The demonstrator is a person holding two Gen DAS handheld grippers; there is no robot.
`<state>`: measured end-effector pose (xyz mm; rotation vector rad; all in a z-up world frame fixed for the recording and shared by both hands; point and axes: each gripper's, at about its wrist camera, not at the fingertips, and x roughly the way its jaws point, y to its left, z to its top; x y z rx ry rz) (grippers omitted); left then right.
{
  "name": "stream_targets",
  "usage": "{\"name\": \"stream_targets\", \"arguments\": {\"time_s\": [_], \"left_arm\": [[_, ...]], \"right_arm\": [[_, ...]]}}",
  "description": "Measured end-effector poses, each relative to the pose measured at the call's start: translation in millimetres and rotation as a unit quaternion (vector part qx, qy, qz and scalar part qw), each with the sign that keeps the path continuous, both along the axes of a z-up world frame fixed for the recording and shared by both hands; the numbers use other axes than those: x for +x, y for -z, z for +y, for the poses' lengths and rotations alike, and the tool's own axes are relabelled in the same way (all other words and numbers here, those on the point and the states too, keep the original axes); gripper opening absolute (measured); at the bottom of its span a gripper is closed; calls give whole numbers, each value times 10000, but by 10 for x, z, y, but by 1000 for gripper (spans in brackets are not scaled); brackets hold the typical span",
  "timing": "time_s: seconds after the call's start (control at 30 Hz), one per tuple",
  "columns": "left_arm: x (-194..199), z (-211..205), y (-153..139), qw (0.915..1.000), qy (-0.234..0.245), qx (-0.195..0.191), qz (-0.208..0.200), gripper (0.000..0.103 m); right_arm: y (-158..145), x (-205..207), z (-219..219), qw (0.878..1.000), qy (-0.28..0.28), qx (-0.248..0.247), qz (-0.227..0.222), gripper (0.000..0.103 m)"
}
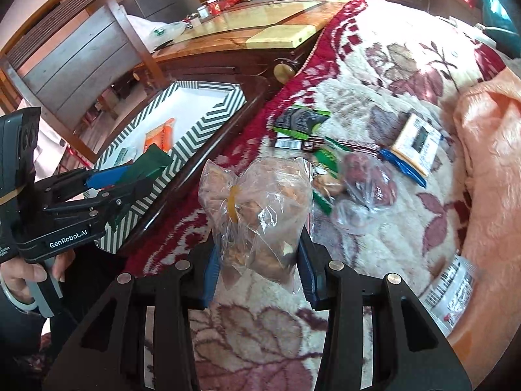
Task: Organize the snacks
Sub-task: 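Carry the green packet and nut bag over the striped tray with both grippers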
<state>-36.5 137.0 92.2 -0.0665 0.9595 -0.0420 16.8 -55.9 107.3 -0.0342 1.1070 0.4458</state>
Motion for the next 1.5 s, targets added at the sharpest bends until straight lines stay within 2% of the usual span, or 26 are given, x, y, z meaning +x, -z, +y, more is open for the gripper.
{"name": "stream_targets", "arguments": {"time_s": [0.77, 1.1, 1.5], "left_arm": [[-74, 700, 16, 9958, -898, -188, -11, 47], [-50, 958, 0, 9933, -1154, -68, -56, 47], [41, 1345, 120, 9844, -1752, -135, 61, 47]], "right_arm": [[10, 198, 806, 9974, -723, 43, 38, 41], [-48, 361, 1245, 9940, -1092, 17, -29, 41], [73, 610, 1774, 9892, -1459, -132, 30, 41]]}}
